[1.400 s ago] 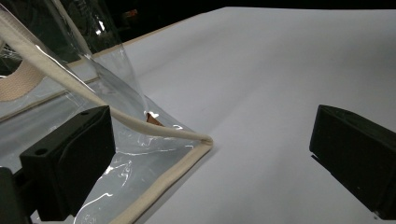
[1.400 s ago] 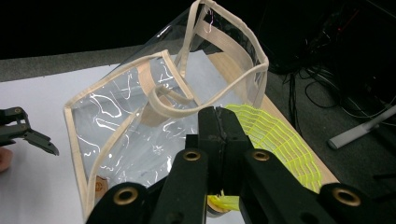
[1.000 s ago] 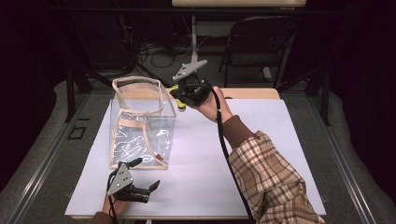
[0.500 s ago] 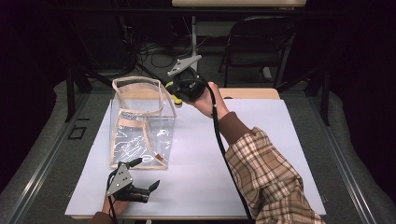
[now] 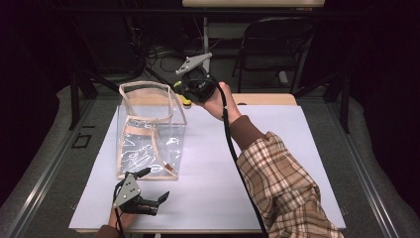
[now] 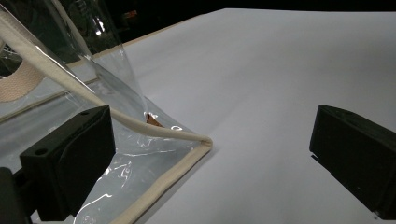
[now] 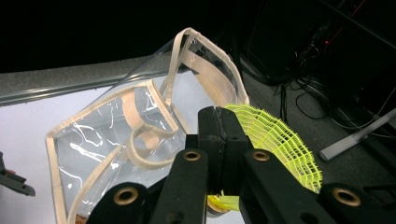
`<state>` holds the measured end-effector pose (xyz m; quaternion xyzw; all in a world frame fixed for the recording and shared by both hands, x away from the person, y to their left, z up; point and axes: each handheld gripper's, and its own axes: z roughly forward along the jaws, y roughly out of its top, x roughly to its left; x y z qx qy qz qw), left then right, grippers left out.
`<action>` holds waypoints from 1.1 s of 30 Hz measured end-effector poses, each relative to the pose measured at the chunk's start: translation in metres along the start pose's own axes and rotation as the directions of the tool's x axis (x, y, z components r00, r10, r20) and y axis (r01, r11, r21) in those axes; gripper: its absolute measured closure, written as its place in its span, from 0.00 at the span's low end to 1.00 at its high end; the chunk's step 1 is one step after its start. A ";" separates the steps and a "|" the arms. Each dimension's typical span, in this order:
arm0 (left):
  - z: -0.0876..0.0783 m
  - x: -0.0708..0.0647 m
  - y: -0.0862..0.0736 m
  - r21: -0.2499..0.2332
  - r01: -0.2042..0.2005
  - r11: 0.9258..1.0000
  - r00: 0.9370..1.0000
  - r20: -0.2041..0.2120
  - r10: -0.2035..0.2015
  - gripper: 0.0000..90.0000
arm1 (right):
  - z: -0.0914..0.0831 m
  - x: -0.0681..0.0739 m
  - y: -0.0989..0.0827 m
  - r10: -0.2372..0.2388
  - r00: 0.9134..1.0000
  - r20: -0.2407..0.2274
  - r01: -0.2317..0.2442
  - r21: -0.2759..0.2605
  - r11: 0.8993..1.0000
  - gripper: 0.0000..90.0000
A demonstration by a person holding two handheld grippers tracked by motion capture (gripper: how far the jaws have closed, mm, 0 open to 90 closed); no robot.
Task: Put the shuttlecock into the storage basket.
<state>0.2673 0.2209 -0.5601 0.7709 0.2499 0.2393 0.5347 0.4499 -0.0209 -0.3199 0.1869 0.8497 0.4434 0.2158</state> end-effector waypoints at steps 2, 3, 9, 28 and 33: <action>0.000 0.000 0.000 0.001 -0.001 1.000 1.000 0.001 0.001 0.00 | 0.000 0.000 0.001 -0.003 1.000 0.001 0.003 -0.002 1.000 1.00; 0.000 0.000 0.000 0.002 0.000 1.000 1.000 0.001 0.000 0.00 | 0.000 -0.001 0.003 -0.005 1.000 0.002 0.005 -0.006 1.000 1.00; 0.000 0.000 0.000 0.000 -0.003 1.000 1.000 0.001 0.003 0.00 | 0.000 -0.002 0.009 -0.004 1.000 0.007 0.004 -0.023 1.000 1.00; 0.000 0.000 0.000 -0.001 -0.002 1.000 1.000 0.000 0.002 0.00 | 0.006 0.003 0.031 -0.028 0.999 0.016 0.029 -0.073 0.997 1.00; 0.000 0.000 0.000 -0.001 -0.003 1.000 1.000 -0.001 0.003 0.00 | 0.008 0.005 0.035 -0.031 0.999 0.012 0.032 -0.082 0.996 1.00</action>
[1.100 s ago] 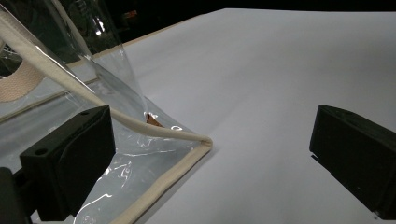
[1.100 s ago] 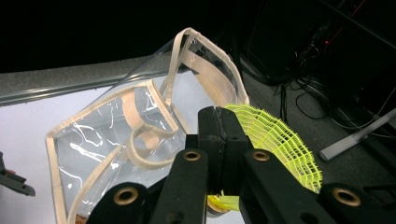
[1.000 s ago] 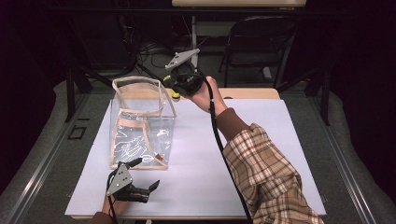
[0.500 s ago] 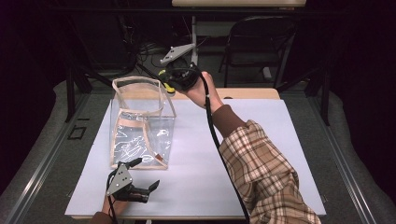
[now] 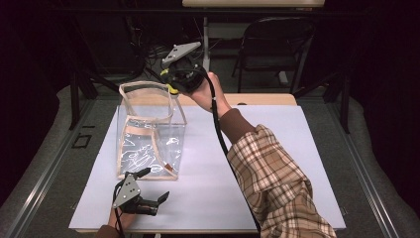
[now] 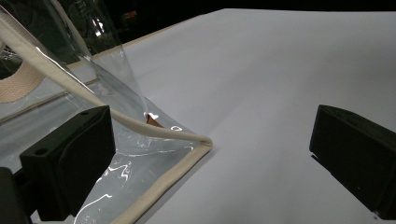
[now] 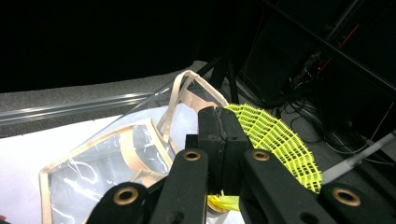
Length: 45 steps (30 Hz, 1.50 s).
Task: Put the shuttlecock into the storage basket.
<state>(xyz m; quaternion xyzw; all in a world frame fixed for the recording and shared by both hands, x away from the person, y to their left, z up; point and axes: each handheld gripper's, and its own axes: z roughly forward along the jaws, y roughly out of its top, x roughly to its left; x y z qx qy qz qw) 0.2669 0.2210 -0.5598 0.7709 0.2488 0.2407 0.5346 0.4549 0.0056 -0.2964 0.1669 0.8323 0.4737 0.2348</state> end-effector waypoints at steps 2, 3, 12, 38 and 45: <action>0.000 0.000 0.000 -0.001 -0.001 1.000 1.000 0.000 0.001 0.00 | 0.002 0.002 0.001 -0.002 1.000 -0.004 0.002 -0.005 1.000 1.00; 0.000 0.000 0.000 -0.001 0.000 1.000 1.000 0.000 0.000 0.00 | 0.003 0.002 0.002 -0.004 1.000 -0.005 0.004 -0.004 1.000 1.00; 0.000 0.000 0.000 -0.002 0.000 1.000 1.000 0.003 0.000 0.00 | 0.012 0.010 0.006 -0.007 1.000 -0.024 0.007 -0.013 1.000 1.00; 0.000 0.000 0.000 -0.004 0.000 1.000 1.000 0.007 0.000 0.00 | 0.044 0.025 0.011 -0.038 0.998 -0.055 0.038 0.004 0.999 1.00; -0.001 0.000 0.000 -0.004 0.001 1.000 1.000 0.003 -0.001 0.00 | 0.054 0.025 0.005 -0.031 0.998 -0.052 0.032 0.024 0.999 1.00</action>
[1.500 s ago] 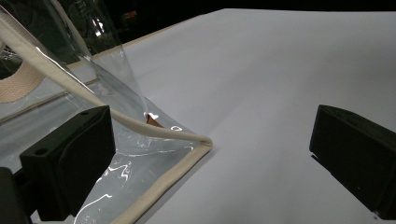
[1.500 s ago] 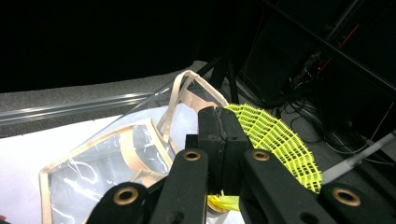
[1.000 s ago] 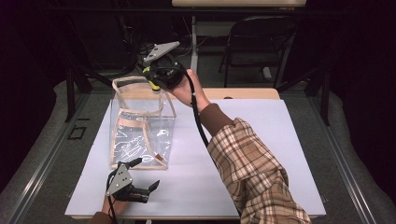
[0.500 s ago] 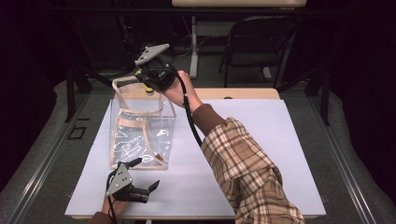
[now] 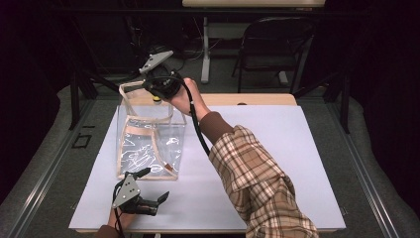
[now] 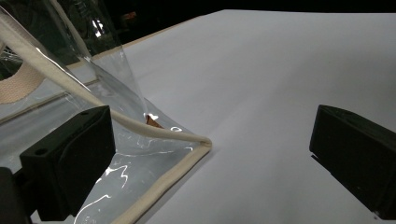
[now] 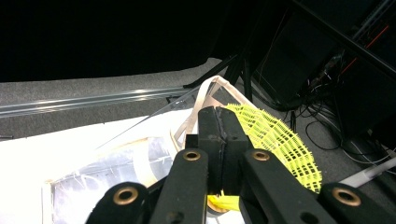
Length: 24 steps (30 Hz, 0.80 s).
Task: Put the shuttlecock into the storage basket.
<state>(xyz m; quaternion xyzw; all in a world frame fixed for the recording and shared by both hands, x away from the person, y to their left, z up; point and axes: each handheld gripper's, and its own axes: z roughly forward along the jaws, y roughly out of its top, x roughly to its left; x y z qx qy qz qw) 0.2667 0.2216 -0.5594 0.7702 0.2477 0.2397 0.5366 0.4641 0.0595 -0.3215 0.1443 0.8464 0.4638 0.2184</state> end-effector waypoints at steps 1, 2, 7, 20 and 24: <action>0.000 0.000 0.000 0.000 0.000 1.000 1.000 0.000 0.000 0.00 | 0.000 0.000 0.000 0.000 1.000 0.000 0.000 0.000 1.000 1.00; 0.000 0.000 0.000 0.000 0.000 1.000 1.000 0.000 0.000 0.00 | 0.001 0.000 -0.001 0.001 1.000 0.001 -0.001 0.003 1.000 1.00; 0.000 0.000 0.000 0.000 0.000 1.000 1.000 -0.001 0.000 0.00 | 0.008 0.000 -0.005 0.002 1.000 -0.002 -0.002 0.017 1.000 1.00; 0.000 0.000 0.000 -0.001 0.000 1.000 1.000 0.001 0.000 0.00 | 0.022 0.002 -0.013 0.014 1.000 -0.004 -0.013 0.049 0.999 1.00; 0.000 0.000 0.000 -0.002 -0.001 1.000 1.000 -0.001 0.001 0.00 | 0.025 0.003 -0.016 0.018 1.000 -0.005 -0.018 0.055 0.998 1.00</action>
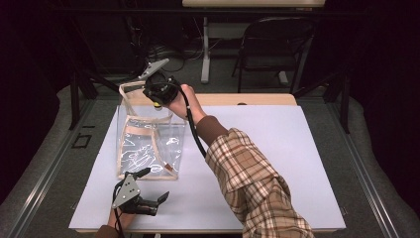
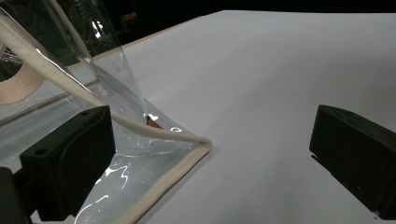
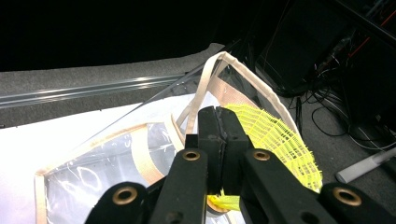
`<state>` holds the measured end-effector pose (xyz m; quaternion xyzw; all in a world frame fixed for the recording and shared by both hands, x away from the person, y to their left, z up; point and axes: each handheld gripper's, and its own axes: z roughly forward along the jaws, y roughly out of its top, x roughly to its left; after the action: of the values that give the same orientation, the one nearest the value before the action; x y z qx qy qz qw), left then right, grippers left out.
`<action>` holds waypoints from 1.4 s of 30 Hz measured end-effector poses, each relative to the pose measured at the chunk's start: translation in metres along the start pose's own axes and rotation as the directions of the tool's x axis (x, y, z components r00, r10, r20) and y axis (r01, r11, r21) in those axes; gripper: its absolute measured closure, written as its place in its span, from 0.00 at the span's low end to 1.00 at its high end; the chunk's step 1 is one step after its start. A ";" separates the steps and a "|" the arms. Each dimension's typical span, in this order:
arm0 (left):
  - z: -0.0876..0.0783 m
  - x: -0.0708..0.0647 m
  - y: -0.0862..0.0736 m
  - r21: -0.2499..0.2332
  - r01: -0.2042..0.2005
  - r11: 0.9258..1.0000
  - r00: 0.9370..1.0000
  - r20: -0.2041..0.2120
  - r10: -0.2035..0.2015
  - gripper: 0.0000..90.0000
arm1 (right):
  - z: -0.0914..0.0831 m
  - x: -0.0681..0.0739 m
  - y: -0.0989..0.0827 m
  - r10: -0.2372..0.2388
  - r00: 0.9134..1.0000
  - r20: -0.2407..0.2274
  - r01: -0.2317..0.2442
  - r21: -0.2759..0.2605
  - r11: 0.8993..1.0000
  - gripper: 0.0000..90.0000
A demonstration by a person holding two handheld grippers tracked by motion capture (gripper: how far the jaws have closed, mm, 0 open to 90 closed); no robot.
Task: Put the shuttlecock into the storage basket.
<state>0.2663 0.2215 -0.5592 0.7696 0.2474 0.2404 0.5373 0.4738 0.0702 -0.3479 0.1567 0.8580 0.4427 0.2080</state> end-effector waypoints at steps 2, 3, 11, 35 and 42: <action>0.000 0.000 0.000 0.000 0.000 1.000 1.000 0.000 0.000 0.00 | 0.001 0.000 -0.001 0.000 1.000 -0.001 0.000 0.002 1.000 1.00; 0.000 0.000 0.000 0.000 0.000 1.000 1.000 0.000 0.000 0.00 | 0.001 0.000 -0.001 0.000 1.000 -0.001 0.000 0.002 1.000 1.00; 0.000 0.000 0.000 0.000 -0.001 1.000 1.000 0.000 0.001 0.00 | 0.008 -0.001 -0.004 0.018 1.000 -0.001 -0.018 0.010 1.000 1.00; 0.000 0.000 0.000 0.003 -0.006 1.000 1.000 0.001 0.006 0.00 | -0.016 -0.020 -0.014 0.155 0.988 0.027 -0.155 0.020 0.988 0.37; 0.001 0.000 0.000 0.006 -0.007 1.000 1.000 0.002 0.007 0.00 | -0.027 -0.023 -0.021 0.164 0.986 0.015 -0.165 0.029 0.986 0.26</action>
<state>0.2668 0.2203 -0.5592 0.7723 0.2450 0.2409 0.5343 0.4779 0.0295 -0.3458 0.2329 0.8474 0.4445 0.1735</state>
